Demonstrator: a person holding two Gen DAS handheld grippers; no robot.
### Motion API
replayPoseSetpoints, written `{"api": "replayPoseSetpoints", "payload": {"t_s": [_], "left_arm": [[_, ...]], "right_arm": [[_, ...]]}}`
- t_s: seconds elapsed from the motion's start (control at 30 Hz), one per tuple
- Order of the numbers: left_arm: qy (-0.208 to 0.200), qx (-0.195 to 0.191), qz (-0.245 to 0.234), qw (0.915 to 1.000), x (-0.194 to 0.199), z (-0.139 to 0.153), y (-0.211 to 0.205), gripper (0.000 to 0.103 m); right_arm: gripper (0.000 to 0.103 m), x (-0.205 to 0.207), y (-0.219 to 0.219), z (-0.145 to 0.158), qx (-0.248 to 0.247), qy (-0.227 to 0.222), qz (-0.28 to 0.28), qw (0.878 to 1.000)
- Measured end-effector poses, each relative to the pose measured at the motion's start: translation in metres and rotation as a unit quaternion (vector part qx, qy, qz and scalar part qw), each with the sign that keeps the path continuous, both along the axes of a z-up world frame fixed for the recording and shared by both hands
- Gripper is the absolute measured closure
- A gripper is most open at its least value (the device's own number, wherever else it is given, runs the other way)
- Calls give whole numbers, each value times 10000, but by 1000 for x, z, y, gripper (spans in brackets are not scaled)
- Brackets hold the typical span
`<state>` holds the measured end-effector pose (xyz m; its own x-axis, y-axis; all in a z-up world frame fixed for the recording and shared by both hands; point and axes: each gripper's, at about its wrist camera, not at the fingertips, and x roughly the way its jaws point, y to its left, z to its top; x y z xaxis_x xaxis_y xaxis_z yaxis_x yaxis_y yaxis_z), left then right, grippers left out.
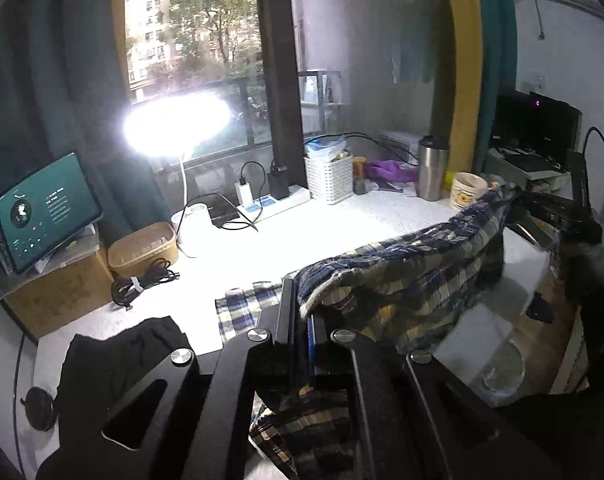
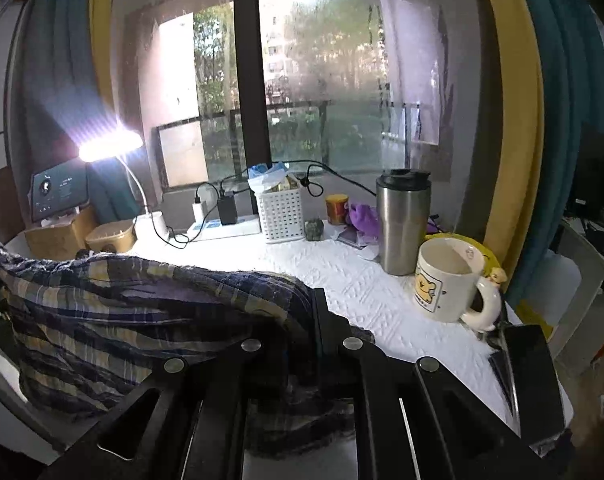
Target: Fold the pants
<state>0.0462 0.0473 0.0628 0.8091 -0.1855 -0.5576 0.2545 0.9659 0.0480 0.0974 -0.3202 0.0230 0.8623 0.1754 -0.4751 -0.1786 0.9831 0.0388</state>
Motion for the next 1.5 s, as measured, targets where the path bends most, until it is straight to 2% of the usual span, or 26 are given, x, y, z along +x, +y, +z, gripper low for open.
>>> {"api": "replayPoseSetpoints", "payload": {"t_s": [0.33,0.57,0.93,1.0,1.03,1.07,1.1,1.17,1.33,1.5], "left_arm": [[287,7,50,9996,71,-25,16,100],[797,-40,155,9967,119,-61,29,100],[1532,-281,258,9875,178,-109,49,95],[1689,-332,294,9846,181,-116,52,87],[1710,-331,342,9841,181,-117,55,75],[1708,-358,400,9838,179,-117,58,68],[1708,-406,432,9835,177,-116,62,67],[1728,-515,558,9820,169,-115,72,57],[1773,-574,972,9777,143,-117,96,56],[1841,-842,1250,9713,111,-115,114,55]], "right_arm": [[94,61,8,-22,25,416,-85,9991],[94,113,23,-50,-96,865,-110,9961],[93,160,38,-94,-341,1626,-236,9858],[93,164,42,-99,-455,1708,-275,9839],[93,165,43,-100,-499,1730,-305,9832],[93,167,43,-102,-534,1753,-323,9825],[93,168,43,-102,-556,1778,-325,9820],[92,168,45,-103,-641,1790,-324,9812],[84,163,50,-93,-809,1666,-443,9817],[77,153,52,-79,-950,1538,-557,9820]]}}
